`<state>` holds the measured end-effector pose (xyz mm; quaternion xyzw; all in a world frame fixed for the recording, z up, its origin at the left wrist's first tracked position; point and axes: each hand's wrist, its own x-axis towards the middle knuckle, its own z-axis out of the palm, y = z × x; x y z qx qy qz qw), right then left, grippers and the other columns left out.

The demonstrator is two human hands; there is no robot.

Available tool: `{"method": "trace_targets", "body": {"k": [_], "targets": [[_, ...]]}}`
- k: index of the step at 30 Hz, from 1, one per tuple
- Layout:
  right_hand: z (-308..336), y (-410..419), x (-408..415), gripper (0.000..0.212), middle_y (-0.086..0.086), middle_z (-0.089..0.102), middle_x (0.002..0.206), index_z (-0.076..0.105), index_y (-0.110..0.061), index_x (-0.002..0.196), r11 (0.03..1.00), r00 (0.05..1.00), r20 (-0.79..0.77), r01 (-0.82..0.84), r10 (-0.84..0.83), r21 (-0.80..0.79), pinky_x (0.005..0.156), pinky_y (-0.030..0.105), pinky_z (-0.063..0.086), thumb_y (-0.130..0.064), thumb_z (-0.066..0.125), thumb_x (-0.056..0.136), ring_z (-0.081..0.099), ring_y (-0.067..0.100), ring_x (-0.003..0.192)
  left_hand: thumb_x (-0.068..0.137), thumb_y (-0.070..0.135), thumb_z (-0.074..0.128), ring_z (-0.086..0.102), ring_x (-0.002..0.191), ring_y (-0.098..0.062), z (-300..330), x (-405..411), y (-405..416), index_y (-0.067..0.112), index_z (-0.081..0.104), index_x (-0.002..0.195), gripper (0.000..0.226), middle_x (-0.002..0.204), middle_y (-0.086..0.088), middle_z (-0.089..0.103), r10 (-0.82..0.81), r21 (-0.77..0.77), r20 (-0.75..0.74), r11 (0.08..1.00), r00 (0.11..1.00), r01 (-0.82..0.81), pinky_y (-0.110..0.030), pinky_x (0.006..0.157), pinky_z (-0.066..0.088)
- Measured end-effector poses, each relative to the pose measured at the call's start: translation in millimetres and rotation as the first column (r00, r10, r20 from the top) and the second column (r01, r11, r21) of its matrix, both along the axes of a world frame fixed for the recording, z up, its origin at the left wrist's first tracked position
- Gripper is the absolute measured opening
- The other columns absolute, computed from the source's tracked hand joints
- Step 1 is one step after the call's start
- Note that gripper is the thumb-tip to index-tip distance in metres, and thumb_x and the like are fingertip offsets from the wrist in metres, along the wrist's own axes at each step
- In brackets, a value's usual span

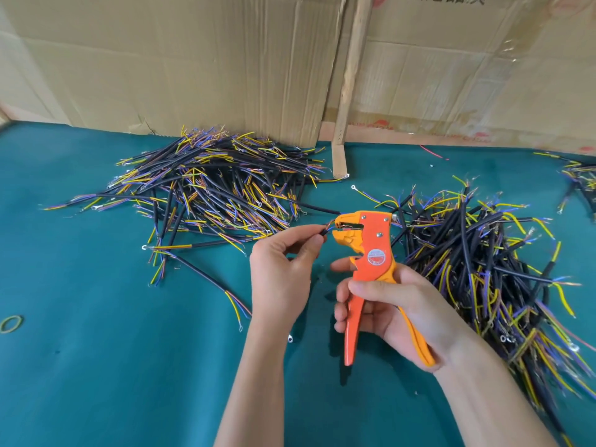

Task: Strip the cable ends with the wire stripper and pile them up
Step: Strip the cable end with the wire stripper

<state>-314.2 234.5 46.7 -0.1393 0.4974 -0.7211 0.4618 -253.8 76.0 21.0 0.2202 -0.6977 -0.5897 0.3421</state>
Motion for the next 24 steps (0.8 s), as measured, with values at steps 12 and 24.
{"method": "trace_targets", "body": {"k": [12,24], "targets": [[0.9,-1.2,-0.3,0.029,0.014,0.052,0.07,0.071,0.001,0.107,1.0,1.0,-0.021,0.006,-0.007,-0.019,0.053,0.041,0.051,-0.006,0.074,0.079,0.054,0.03,0.056,0.09,0.005,0.072,0.067,0.072,-0.006,3.9,1.0,2.4,0.022,0.081,0.095,0.02,0.083,0.011,0.077,0.027,-0.083,0.027,0.996,0.999,-0.024,-0.029,0.073,0.054],[1.2,-0.2,-0.7,0.024,0.014,0.049,0.069,0.073,-0.001,0.102,1.0,1.0,-0.012,-0.002,0.002,-0.005,0.051,0.038,0.049,-0.006,0.074,0.079,0.05,0.029,0.054,0.09,0.005,0.071,0.066,0.072,-0.004,4.2,1.0,3.3,0.025,0.08,0.093,0.022,0.082,0.013,0.077,0.015,-0.086,0.025,0.996,1.0,-0.013,-0.027,0.071,0.053]]}}
